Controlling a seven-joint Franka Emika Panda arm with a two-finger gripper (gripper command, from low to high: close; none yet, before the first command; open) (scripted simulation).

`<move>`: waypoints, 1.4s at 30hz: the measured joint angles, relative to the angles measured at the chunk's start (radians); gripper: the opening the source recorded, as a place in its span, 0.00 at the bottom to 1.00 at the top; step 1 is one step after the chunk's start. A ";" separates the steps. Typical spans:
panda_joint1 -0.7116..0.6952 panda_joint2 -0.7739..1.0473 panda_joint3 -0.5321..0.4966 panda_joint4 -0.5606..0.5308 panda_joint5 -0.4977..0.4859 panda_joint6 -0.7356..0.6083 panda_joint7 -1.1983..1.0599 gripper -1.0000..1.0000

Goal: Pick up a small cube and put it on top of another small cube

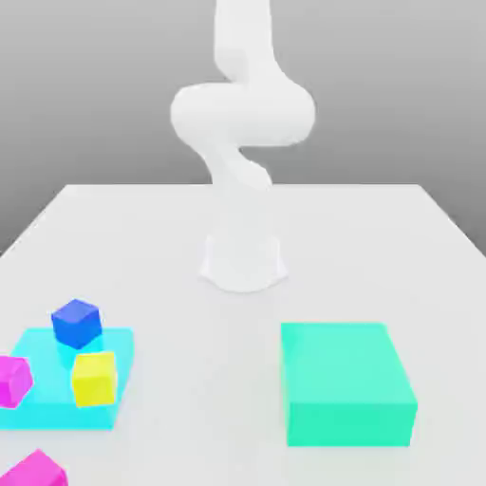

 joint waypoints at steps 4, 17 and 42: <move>-0.026 0.151 -0.025 0.018 0.004 0.034 0.021 0.50; -0.105 0.622 -0.118 0.076 0.047 0.140 0.064 0.50; -0.259 1.283 -0.130 0.171 0.177 0.361 0.055 0.00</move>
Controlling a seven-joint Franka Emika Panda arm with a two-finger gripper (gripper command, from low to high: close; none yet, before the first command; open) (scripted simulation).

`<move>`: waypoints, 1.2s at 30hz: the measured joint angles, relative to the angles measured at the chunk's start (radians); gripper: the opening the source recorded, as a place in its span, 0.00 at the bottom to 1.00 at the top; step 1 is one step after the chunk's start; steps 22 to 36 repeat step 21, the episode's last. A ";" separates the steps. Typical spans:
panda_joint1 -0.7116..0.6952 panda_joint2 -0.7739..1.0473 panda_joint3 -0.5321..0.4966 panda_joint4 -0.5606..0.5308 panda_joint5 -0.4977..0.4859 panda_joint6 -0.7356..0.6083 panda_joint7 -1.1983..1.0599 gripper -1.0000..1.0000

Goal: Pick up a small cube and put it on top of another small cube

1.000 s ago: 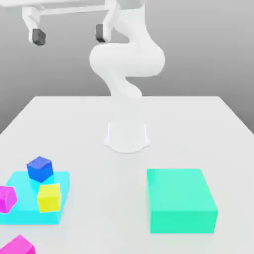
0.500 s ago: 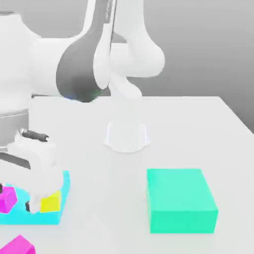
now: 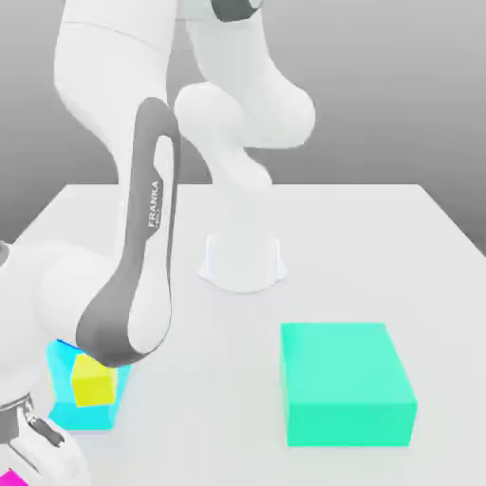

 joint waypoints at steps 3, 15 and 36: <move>0.016 -0.085 -0.021 -0.019 -0.022 -0.066 0.016 0.00; -0.015 -0.461 -0.226 -0.235 -0.110 -0.223 0.421 0.00; -0.030 -0.377 -0.209 -0.256 -0.050 -0.125 0.392 1.00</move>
